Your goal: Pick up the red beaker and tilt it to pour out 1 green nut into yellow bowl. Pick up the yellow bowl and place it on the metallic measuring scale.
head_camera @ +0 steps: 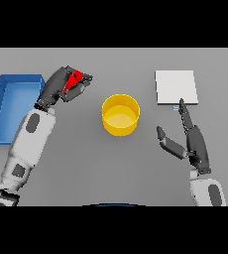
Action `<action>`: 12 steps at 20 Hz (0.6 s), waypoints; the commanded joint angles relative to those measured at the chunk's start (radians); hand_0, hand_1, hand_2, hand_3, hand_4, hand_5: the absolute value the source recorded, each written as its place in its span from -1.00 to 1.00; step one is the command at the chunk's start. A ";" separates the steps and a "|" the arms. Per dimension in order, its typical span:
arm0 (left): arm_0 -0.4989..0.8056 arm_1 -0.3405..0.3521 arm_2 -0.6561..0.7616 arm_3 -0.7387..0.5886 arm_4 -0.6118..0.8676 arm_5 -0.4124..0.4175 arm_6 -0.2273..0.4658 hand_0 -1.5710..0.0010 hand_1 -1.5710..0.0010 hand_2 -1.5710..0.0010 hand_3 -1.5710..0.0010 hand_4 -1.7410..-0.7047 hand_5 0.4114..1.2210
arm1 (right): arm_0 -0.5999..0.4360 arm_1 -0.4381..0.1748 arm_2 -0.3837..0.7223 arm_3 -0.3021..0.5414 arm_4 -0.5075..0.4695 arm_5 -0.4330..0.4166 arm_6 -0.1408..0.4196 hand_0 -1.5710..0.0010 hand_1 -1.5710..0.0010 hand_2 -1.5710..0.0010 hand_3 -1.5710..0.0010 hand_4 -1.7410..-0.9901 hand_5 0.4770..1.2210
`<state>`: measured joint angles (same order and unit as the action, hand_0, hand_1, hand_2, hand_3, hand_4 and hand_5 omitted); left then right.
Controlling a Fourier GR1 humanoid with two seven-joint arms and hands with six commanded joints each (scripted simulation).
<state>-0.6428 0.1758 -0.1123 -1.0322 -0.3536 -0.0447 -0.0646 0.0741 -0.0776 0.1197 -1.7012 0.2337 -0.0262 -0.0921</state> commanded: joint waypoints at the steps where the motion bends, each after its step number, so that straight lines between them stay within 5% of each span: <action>1: -0.017 0.016 -0.029 0.002 -0.037 -0.011 0.024 -1.00 -1.00 -1.00 -1.00 -0.99 0.76 | 0.005 0.001 0.002 -0.002 0.000 0.001 -0.003 1.00 1.00 1.00 1.00 0.48 -0.51; 6: -0.100 0.060 -0.173 0.003 -0.207 -0.068 0.089 -1.00 -1.00 -1.00 -1.00 -1.00 0.82 | 0.018 0.009 0.005 0.004 -0.003 0.002 -0.018 1.00 1.00 1.00 1.00 0.49 -0.49; 12: -0.218 0.080 -0.370 0.061 -0.444 -0.160 0.145 -1.00 -1.00 -1.00 -1.00 -0.90 0.95 | 0.005 0.024 0.009 -0.013 -0.004 -0.002 0.029 1.00 1.00 1.00 1.00 0.46 -0.47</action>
<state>-0.8613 0.2554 -0.4818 -0.9712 -0.7980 -0.2049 0.0811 0.0793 -0.0542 0.1286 -1.7140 0.2293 -0.0283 -0.0624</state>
